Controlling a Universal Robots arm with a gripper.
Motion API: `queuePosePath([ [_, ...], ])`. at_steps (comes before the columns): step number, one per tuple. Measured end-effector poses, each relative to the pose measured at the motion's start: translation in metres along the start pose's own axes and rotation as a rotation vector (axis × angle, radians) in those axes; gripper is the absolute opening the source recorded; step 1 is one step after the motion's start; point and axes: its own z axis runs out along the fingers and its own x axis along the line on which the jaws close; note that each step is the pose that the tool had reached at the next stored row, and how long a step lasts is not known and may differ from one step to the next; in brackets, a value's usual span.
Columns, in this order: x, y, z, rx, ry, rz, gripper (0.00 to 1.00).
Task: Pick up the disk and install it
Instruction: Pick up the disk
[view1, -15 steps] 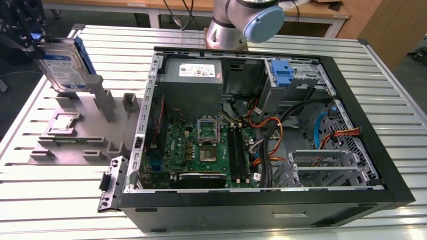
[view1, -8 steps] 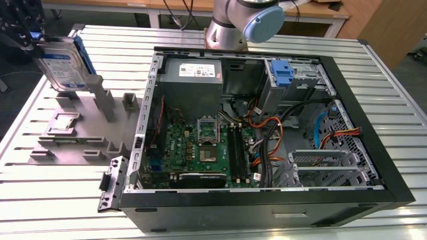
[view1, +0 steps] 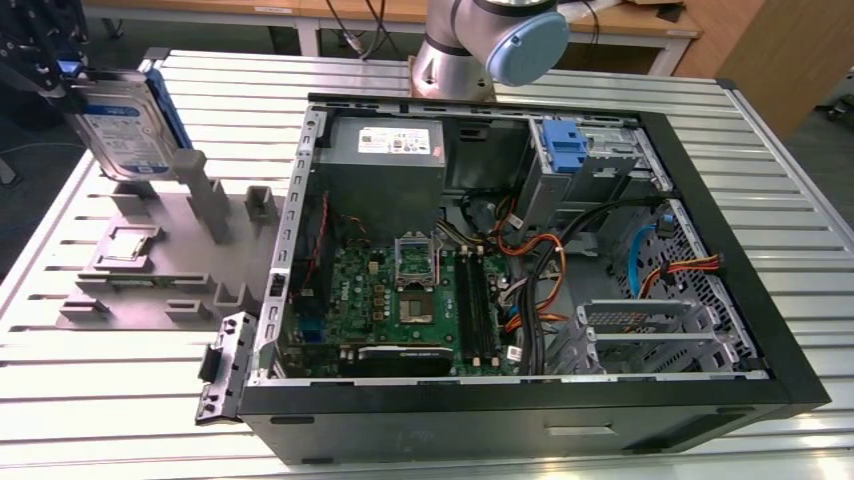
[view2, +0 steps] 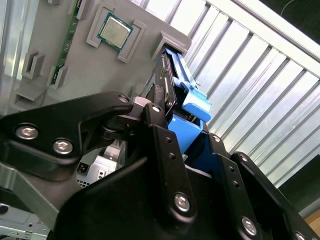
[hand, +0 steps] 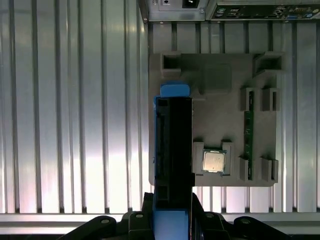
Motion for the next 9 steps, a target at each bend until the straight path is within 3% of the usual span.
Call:
queuePosePath([
  [9, 0.0002, -0.0001, -0.0070, -0.0001, 0.0001, 0.000, 0.37],
])
